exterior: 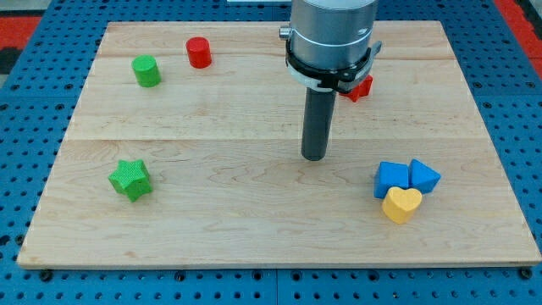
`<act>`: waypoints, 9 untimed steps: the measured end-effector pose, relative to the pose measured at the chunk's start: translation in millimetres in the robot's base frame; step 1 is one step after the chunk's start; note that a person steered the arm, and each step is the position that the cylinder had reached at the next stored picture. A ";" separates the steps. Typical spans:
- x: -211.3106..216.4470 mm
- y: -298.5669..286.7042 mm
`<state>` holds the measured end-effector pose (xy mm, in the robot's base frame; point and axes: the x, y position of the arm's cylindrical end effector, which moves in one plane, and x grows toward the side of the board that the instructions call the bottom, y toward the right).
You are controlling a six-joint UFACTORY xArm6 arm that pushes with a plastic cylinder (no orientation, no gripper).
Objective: Slide the green star to the left of the yellow heart
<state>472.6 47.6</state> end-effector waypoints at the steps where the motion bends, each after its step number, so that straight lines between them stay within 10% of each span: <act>1: -15.3 -107.4; 3: -24.9 -272.1; 9: 59.0 -211.1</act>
<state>531.5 -163.6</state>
